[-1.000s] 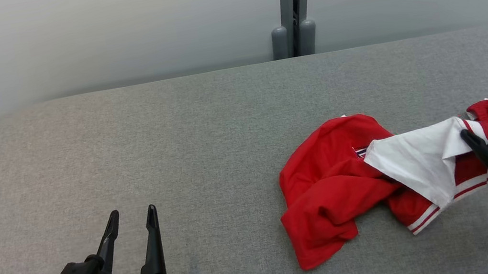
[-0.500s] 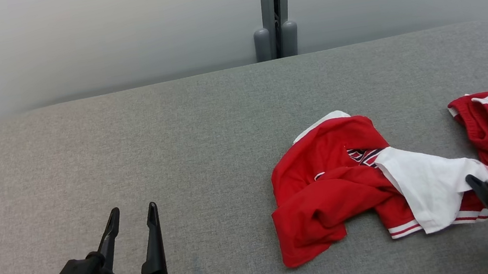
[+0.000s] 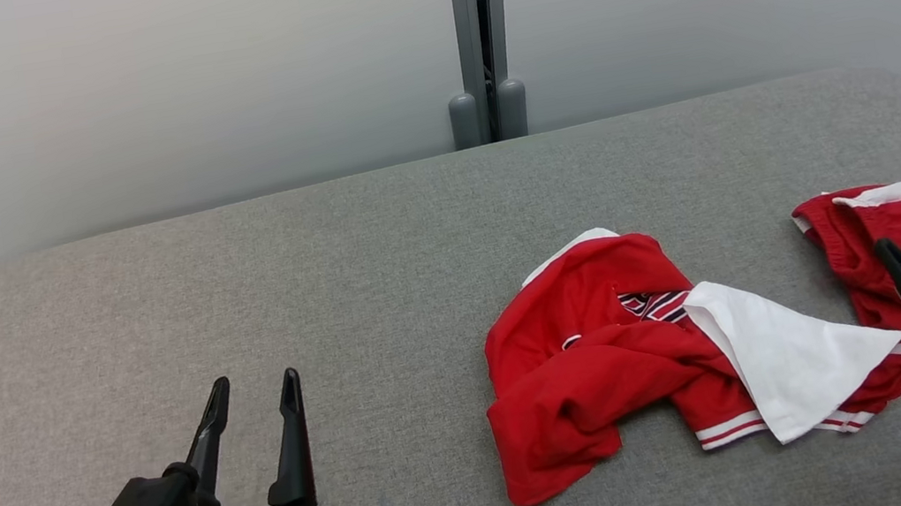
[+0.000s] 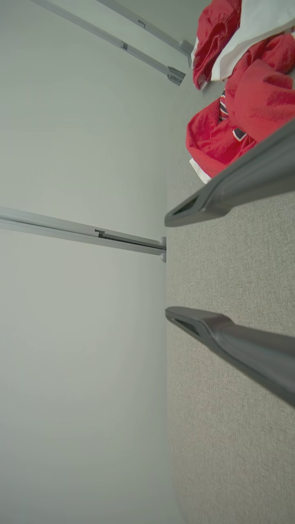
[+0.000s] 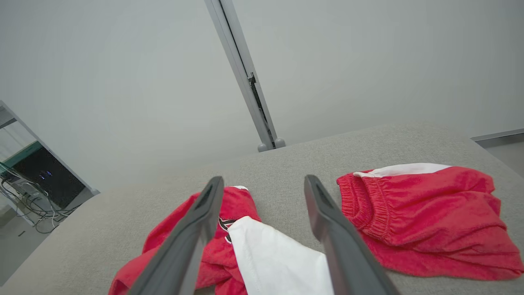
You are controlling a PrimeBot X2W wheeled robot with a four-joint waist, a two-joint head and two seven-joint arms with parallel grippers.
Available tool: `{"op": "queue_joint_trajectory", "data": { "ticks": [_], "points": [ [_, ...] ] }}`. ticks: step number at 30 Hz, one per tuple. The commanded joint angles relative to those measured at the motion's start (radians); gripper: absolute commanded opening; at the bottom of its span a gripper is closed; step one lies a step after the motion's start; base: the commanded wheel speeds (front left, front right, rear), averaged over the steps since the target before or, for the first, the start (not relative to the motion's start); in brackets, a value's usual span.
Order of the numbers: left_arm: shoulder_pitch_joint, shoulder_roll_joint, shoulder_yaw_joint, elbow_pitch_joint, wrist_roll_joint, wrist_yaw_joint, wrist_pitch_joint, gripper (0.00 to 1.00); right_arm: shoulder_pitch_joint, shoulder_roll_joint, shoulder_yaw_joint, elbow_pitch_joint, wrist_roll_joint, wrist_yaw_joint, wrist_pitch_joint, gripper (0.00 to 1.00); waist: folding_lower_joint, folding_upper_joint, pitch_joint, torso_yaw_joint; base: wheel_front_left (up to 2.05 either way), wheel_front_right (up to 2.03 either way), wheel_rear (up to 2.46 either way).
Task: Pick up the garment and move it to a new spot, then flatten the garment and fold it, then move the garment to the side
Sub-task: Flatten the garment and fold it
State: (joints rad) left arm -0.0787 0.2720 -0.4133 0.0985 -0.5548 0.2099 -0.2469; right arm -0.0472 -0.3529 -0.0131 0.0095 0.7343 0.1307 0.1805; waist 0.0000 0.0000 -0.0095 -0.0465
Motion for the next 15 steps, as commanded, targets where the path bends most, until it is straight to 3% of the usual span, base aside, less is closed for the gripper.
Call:
{"op": "queue_joint_trajectory", "data": {
  "ticks": [1,10,15],
  "points": [
    [0.002,0.007,0.001,-0.011,0.000,0.003,0.002,1.00,0.023,0.012,-0.012,-0.030,-0.011,0.000,-0.012,1.00,0.0000,0.0000,-0.001,-0.001,0.00,0.00,0.00],
    [0.004,0.013,-0.013,-0.057,0.003,0.012,0.024,1.00,0.112,0.128,-0.042,-0.147,-0.080,0.000,-0.084,1.00,0.0000,0.0000,0.003,-0.002,0.00,0.00,0.00],
    [-0.008,0.012,-0.086,-0.082,-0.035,-0.044,0.148,1.00,0.119,0.142,-0.058,-0.160,-0.107,0.000,-0.081,1.00,0.0000,0.0000,0.006,-0.010,0.00,0.00,0.00]
  ]
}}
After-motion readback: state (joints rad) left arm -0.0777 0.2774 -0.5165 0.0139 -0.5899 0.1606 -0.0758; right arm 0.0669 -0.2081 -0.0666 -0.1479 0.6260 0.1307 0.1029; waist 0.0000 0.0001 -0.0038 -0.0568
